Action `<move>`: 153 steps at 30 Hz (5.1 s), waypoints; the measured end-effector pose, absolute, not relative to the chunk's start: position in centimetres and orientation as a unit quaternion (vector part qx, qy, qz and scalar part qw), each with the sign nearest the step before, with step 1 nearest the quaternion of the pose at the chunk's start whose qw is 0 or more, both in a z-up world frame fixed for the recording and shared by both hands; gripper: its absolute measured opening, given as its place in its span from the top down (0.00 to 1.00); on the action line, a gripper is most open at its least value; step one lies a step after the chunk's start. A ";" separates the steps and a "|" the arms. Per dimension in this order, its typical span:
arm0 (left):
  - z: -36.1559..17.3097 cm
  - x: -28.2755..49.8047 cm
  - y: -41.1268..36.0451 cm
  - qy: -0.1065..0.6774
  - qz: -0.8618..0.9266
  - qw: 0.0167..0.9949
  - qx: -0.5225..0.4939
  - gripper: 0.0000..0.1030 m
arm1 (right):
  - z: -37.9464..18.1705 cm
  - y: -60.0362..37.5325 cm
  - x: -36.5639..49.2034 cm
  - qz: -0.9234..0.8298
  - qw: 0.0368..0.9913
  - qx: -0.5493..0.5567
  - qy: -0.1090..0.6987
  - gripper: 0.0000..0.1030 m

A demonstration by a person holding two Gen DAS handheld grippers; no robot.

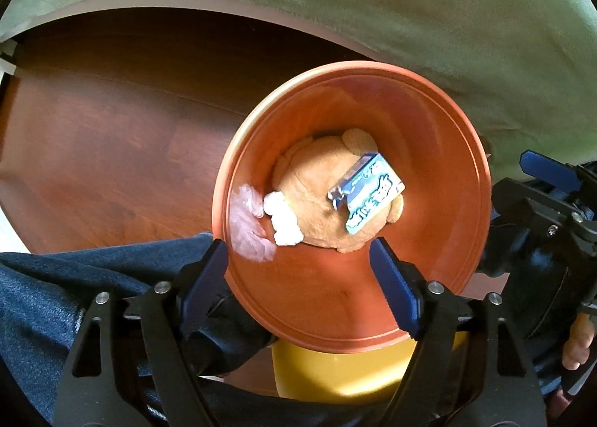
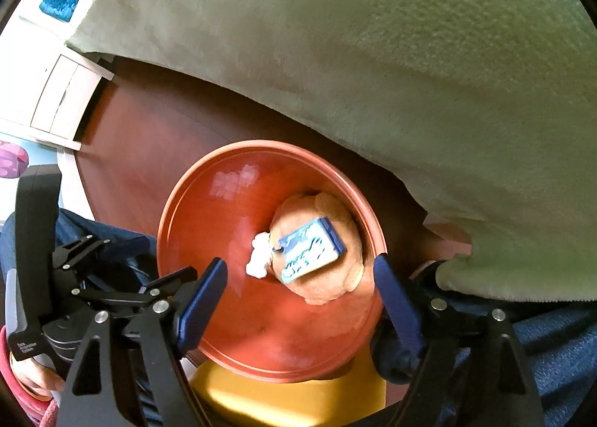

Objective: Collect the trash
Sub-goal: 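Carry both items to the orange bucket and open both tools, then grasp the red toy car with the right tool, then grasp the orange-green dinosaur toy with the left tool while the right tool holds the car, then lower both toys into the orange bucket and open both tools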

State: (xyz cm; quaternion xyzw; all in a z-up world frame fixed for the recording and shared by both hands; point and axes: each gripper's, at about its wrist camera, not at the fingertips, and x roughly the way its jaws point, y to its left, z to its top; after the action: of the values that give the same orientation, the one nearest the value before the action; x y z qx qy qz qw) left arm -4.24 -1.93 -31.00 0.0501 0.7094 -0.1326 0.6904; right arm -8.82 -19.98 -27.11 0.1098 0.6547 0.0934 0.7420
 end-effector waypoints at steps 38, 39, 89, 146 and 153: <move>-12.9 1.6 -0.7 0.503 -0.110 0.857 0.015 0.18 | -6.8 -21.1 8.2 0.041 0.919 0.023 0.391 0.08; -12.8 1.6 -0.7 0.503 -0.110 0.857 0.015 0.18 | -7.3 -20.9 9.6 0.036 0.915 0.032 0.400 0.08; -10.4 23.2 -10.9 0.492 -0.123 0.859 -0.064 0.52 | -3.1 -28.2 -4.2 0.025 0.942 0.067 0.326 0.30; -28.1 -3.3 -1.7 0.675 -0.129 0.726 0.034 0.53 | -23.9 -17.1 -9.1 0.117 0.778 -0.023 0.617 0.30; -30.0 -3.2 -2.0 0.695 -0.129 0.706 0.047 0.53 | -24.8 -17.4 -8.8 0.111 0.765 -0.019 0.634 0.29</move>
State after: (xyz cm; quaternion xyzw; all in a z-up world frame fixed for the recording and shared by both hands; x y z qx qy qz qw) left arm -3.23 -2.02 -30.00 0.0475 0.6952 -0.1286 0.7056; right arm -8.78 -17.36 -24.82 -0.0186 0.6343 0.1111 0.7649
